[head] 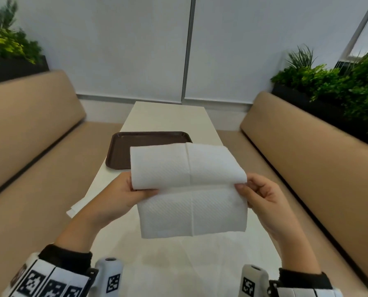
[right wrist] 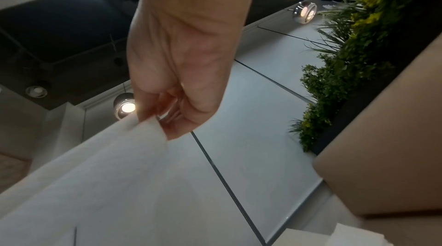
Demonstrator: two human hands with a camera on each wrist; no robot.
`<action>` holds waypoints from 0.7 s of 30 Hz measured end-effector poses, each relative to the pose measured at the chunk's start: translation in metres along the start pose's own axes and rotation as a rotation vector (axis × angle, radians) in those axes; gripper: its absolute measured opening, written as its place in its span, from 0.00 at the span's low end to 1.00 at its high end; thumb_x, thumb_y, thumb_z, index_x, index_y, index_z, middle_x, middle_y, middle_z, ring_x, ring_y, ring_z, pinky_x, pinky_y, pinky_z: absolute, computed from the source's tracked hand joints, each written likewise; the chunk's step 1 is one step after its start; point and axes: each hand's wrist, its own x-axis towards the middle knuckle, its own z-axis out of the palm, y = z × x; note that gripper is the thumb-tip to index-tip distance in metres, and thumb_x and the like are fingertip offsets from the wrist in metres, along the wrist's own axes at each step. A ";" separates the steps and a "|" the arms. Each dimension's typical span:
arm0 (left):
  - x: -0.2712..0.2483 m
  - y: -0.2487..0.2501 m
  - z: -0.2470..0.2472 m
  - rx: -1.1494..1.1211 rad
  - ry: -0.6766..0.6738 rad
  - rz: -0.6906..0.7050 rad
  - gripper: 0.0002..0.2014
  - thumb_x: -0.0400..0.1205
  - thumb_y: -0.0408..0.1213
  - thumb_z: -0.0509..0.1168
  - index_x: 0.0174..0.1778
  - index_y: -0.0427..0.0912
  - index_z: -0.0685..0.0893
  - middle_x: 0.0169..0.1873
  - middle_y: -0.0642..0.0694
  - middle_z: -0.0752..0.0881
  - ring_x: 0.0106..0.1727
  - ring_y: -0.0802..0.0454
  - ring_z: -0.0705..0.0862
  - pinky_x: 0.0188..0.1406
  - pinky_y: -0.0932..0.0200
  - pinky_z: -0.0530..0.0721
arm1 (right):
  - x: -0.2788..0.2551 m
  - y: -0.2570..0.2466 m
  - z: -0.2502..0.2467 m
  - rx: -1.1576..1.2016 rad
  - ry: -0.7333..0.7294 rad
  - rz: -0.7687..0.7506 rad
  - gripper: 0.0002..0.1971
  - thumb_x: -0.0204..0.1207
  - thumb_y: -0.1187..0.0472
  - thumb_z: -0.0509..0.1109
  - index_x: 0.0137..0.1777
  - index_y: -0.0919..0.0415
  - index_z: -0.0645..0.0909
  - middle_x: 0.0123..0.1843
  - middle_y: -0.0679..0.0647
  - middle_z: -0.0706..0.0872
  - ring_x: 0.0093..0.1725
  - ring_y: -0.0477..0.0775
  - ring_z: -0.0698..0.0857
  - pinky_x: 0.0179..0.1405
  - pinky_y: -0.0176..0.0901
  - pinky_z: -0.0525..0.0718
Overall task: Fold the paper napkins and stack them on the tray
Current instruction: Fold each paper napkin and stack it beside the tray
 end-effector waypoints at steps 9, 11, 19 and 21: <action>-0.005 0.004 -0.007 0.169 -0.082 0.011 0.15 0.81 0.26 0.63 0.42 0.48 0.90 0.44 0.50 0.90 0.48 0.52 0.87 0.51 0.61 0.82 | -0.003 0.013 -0.002 0.056 -0.047 0.052 0.28 0.80 0.81 0.53 0.38 0.54 0.90 0.44 0.54 0.89 0.44 0.52 0.85 0.38 0.37 0.80; -0.004 0.007 -0.006 0.150 -0.067 -0.006 0.17 0.81 0.24 0.62 0.41 0.49 0.91 0.44 0.51 0.91 0.46 0.55 0.88 0.48 0.68 0.81 | -0.004 0.017 -0.005 0.064 -0.059 0.069 0.29 0.79 0.83 0.50 0.34 0.58 0.87 0.44 0.53 0.86 0.42 0.53 0.82 0.35 0.36 0.77; 0.012 0.031 0.003 0.327 -0.177 0.157 0.04 0.72 0.43 0.71 0.40 0.53 0.89 0.41 0.53 0.86 0.43 0.58 0.85 0.43 0.64 0.81 | 0.004 0.020 -0.016 0.118 -0.309 0.017 0.18 0.64 0.72 0.58 0.37 0.53 0.88 0.65 0.53 0.85 0.67 0.52 0.82 0.61 0.49 0.82; 0.022 0.039 0.014 0.486 -0.251 0.220 0.08 0.76 0.34 0.70 0.42 0.52 0.91 0.42 0.52 0.87 0.46 0.55 0.86 0.45 0.59 0.82 | 0.013 0.011 -0.008 -0.041 -0.516 -0.035 0.17 0.64 0.64 0.62 0.46 0.51 0.89 0.74 0.51 0.78 0.76 0.52 0.73 0.73 0.51 0.74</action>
